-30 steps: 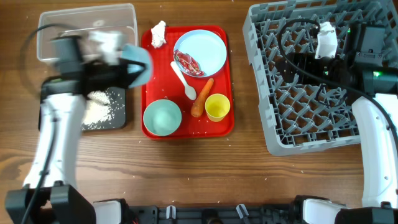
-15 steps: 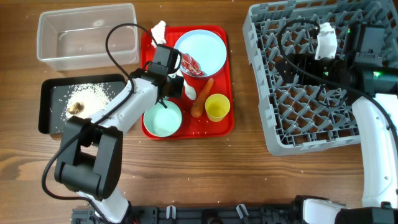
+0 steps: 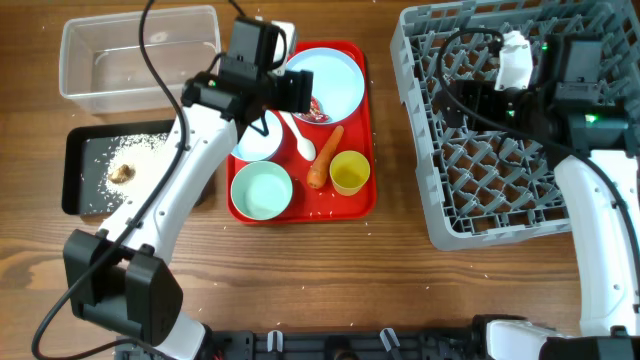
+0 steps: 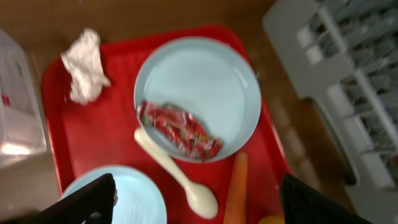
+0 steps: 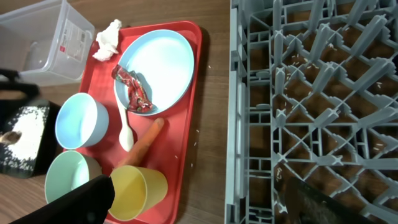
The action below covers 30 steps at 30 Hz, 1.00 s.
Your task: Sort waste into correct bins and load items into the dishwasher rack
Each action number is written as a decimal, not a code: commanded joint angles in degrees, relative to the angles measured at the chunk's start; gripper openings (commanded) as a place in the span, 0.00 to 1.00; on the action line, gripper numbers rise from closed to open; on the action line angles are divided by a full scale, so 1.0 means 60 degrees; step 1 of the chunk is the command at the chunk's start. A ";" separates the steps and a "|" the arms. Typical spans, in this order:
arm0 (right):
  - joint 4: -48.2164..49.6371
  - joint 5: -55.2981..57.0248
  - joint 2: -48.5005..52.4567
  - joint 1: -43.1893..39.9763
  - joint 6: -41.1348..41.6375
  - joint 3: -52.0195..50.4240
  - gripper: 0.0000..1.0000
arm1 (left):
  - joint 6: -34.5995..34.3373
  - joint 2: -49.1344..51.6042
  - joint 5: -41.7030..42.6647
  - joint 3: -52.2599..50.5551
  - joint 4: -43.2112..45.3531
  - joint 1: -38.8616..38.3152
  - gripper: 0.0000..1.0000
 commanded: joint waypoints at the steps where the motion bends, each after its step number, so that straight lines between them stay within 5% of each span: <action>1: 0.0018 0.0594 0.0076 0.0160 0.0448 0.0361 0.91 | -0.0018 0.0667 -0.0219 0.1432 0.0011 -0.0091 0.85; 10: -0.0208 0.0601 0.0076 0.0160 0.0339 0.0357 0.94 | -0.0951 0.4229 -0.0933 0.2368 0.0244 -0.0127 0.74; 18: -0.0255 0.0710 0.0080 0.0160 0.0335 0.0357 0.94 | -0.0914 0.5475 -0.1005 0.2364 0.1086 -0.0466 0.70; 21: -0.0331 0.0816 0.0080 0.0160 0.0331 0.0357 0.95 | -0.0907 0.5508 -0.1005 0.2364 0.1122 -0.0452 0.54; 26: -0.0382 0.0816 0.0080 0.0160 0.0127 0.0357 0.95 | -0.0911 0.5788 -0.0998 0.2350 0.0940 -0.0393 0.04; 30: -0.0379 0.0820 0.0080 0.0160 0.0091 0.0357 0.95 | -0.0922 0.5373 -0.0816 0.2371 0.0823 -0.0393 0.04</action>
